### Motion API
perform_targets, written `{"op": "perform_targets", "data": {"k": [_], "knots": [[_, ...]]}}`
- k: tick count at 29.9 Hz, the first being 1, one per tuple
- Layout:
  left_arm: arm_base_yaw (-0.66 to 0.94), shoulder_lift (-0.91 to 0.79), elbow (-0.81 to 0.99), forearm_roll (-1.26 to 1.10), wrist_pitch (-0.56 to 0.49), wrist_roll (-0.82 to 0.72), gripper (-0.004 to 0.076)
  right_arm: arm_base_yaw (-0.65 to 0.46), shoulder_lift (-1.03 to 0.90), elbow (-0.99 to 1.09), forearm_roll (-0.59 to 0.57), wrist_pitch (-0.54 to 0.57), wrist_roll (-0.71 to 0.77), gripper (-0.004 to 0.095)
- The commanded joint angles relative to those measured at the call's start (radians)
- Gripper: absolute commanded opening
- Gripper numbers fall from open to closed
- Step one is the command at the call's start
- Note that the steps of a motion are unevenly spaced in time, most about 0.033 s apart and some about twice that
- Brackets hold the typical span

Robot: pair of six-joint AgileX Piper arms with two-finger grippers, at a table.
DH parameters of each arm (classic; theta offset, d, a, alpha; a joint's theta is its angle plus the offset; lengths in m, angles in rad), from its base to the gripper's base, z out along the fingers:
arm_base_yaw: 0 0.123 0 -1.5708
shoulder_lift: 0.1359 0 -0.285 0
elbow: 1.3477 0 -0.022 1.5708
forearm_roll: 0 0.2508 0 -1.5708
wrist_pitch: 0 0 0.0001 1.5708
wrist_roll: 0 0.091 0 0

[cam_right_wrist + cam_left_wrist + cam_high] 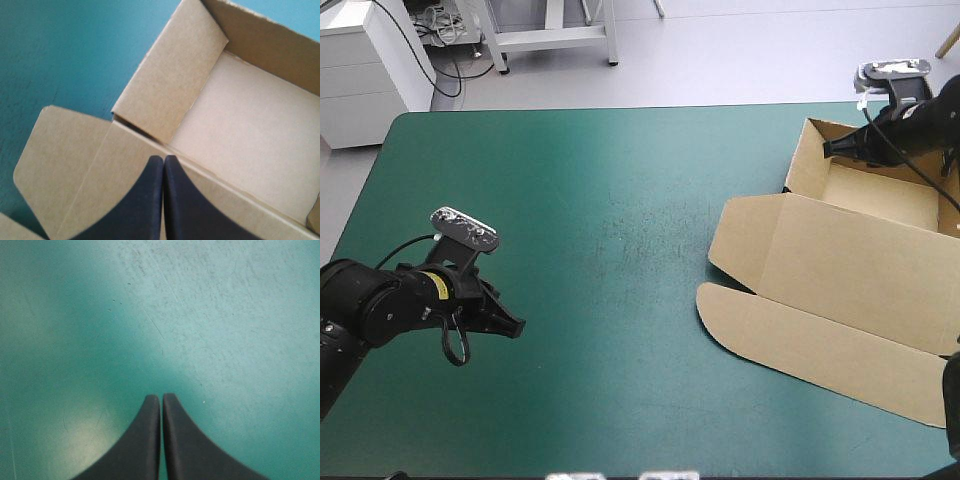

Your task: Fold the box

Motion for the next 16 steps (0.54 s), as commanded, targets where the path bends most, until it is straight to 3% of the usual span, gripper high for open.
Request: {"op": "perform_targets", "data": {"k": [1, 5, 16], "knots": [[-0.004, -0.026, -0.008, 0.003, -0.085, -0.006, -0.0008, 0.006, -0.135, 0.088, 0.011, -0.036, -0.032, -0.0016], [-0.004, -0.076, 0.061, -0.002, -0.193, -0.008, -0.0008, 0.008, -0.235, 0.241, 0.018, -0.041, -0.071, -0.0016], [-0.004, -0.240, 0.286, -0.018, -0.218, -0.010, -0.0008, 0.008, -0.529, 0.626, 0.131, -0.141, -0.143, -0.0016]]}}
